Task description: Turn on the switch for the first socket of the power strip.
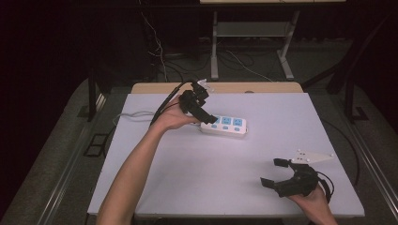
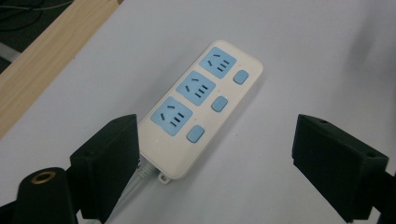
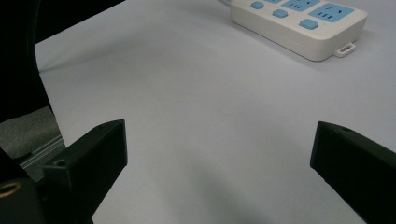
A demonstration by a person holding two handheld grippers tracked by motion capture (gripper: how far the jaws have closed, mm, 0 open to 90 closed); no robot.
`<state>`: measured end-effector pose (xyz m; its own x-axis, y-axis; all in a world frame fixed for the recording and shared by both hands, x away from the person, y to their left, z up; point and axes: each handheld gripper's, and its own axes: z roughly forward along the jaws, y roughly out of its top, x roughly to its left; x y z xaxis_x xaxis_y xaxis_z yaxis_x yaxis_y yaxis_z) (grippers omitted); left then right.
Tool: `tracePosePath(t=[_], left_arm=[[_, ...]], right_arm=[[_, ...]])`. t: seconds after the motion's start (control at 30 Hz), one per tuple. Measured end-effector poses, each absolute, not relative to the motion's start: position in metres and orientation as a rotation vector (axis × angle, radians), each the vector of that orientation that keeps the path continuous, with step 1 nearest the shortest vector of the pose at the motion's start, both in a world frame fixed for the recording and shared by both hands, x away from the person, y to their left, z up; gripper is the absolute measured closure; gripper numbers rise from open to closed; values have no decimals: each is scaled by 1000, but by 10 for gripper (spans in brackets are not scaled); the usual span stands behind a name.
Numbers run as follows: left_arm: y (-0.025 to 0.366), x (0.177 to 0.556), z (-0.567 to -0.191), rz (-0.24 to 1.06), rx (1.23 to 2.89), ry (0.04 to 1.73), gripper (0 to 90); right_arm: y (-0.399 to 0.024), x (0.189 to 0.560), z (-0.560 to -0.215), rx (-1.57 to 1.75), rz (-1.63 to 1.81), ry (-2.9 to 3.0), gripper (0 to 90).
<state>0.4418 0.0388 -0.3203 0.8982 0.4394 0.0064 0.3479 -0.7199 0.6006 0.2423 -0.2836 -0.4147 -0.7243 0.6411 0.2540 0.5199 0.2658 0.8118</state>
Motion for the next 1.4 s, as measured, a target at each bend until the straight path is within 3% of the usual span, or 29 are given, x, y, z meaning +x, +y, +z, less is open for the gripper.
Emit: tracePosePath(t=[0.2, 0.6, 1.0, 1.4], left_arm=[[35, 450, -329, 196, 2455, 563, 243], [35, 463, -344, 212, 2452, 587, 524], [32, 474, -360, 169, 2438, 635, 877], [28, 480, -372, 139, 2433, 657, 891]], right_arm=[[-283, 242, -415, 1101, 1458, 2396, 35], [-283, 242, -415, 1086, 1446, 2397, 35], [-286, 243, -415, 1099, 1444, 2391, 35], [-286, 243, -415, 1095, 1439, 2390, 35]])
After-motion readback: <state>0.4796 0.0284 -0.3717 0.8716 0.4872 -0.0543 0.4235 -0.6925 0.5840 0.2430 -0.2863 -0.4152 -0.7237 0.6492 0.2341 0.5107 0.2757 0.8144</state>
